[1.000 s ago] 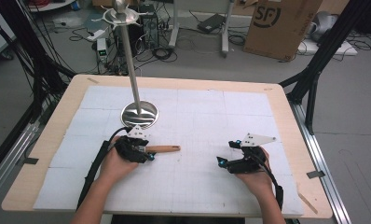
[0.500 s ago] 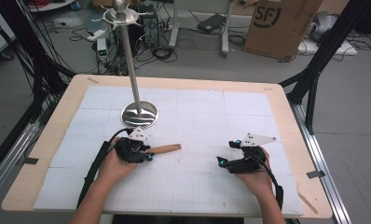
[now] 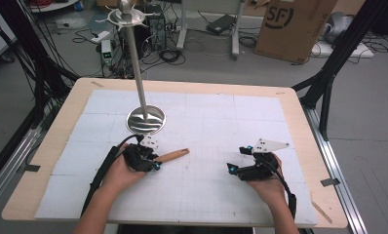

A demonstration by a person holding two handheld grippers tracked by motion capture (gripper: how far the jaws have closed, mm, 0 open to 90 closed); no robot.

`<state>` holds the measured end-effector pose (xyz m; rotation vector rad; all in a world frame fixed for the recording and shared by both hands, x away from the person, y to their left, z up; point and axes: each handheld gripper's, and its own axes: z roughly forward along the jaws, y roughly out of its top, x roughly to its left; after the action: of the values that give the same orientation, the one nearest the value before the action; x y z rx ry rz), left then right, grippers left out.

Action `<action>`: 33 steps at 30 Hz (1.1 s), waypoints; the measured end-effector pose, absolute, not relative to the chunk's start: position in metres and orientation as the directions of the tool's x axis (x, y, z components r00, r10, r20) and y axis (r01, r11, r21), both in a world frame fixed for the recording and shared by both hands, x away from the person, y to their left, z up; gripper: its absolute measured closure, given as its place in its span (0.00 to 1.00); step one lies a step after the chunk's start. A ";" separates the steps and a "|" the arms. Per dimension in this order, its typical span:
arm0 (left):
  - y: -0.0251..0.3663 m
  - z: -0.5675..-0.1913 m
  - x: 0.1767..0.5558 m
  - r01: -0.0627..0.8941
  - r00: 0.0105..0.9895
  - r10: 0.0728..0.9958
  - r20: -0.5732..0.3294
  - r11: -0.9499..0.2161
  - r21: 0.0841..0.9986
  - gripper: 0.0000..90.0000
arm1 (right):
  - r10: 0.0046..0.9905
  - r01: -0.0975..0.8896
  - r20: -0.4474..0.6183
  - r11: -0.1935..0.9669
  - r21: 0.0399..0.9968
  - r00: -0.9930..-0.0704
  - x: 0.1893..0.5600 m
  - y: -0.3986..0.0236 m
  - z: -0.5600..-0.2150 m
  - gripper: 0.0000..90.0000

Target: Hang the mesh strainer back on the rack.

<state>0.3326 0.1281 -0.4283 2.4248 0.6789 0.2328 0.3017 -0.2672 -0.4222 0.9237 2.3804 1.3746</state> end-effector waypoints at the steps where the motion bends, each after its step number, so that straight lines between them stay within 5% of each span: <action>1: 0.127 -0.428 0.333 0.411 0.855 0.518 0.013 -0.693 0.593 0.73 | 0.632 0.403 0.102 0.353 0.845 -0.768 0.302 -0.268 -0.422 0.19; 19: 0.104 -0.419 0.355 0.425 0.882 0.470 -0.009 -0.789 0.443 0.71 | 0.632 0.407 0.103 0.358 0.841 -0.768 0.301 -0.266 -0.422 0.19; 33: 0.104 -0.420 0.346 0.414 0.876 0.482 0.028 -0.779 0.470 0.76 | 0.629 0.408 0.107 0.357 0.840 -0.770 0.302 -0.265 -0.422 0.19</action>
<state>0.3455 0.1037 -0.4198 2.5851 0.6550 0.2017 0.3025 -0.2648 -0.4221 0.9300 2.3860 1.3733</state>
